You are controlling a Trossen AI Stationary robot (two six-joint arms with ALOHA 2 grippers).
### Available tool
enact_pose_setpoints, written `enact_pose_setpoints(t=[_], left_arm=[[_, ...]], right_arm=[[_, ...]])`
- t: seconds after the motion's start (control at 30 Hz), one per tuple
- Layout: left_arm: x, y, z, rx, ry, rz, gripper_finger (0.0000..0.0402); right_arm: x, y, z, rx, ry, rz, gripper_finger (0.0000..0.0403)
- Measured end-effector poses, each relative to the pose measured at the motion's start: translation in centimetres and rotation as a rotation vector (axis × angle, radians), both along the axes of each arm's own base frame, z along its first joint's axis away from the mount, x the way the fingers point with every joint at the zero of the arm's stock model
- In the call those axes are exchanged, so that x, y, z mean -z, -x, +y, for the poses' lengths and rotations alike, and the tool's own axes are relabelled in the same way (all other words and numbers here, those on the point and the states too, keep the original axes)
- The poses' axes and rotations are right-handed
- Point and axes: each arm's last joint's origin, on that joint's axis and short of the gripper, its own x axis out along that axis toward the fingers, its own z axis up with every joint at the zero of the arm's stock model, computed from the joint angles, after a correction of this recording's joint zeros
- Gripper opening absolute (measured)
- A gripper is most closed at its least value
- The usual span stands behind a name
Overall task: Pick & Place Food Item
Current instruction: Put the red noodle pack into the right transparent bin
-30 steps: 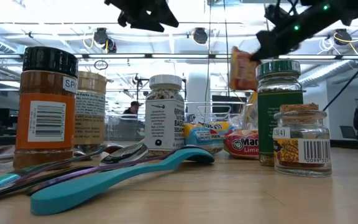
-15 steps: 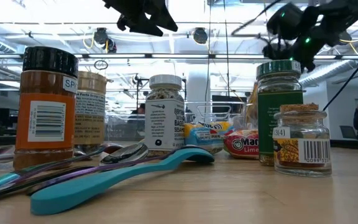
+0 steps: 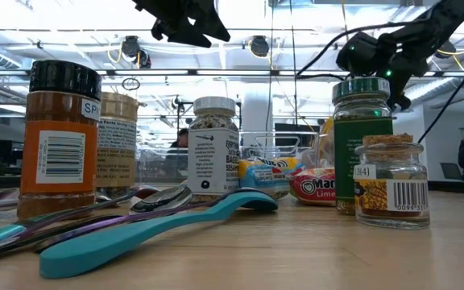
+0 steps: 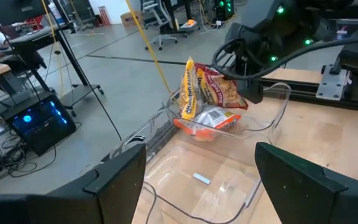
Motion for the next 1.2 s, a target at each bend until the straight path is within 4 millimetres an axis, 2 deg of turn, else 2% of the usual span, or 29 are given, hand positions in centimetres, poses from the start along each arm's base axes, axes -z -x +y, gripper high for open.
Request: enact_pose_setpoints(t=[0.37,0.6,0.73,1.0,1.2], left_arm=[[0.0,0.0,0.0,0.000,0.002,-0.001,0.0310],[0.0,0.0,0.0,0.000,0.002,0.000,0.0310],[0.0,0.0,0.0,0.000,0.002,0.000,0.0310],[0.0,0.0,0.0,0.000,0.002,0.000,0.0310],[0.0,0.0,0.0,0.000,0.000,0.001,0.0310]], right_arm=[[1.5,-0.6,-1.0,0.020,-0.022,0.032,0.0000],[1.6,-0.8,-1.2,0.023,-0.010,0.021,0.0007],[1.4,-0.7,-1.2,0.024,-0.003,0.014,0.0039],[0.4,-0.6,-0.8,0.000,0.024,-0.009,0.0133],[-1.2,-0.5,0.6,-0.066,0.064,-0.037,0.0190]])
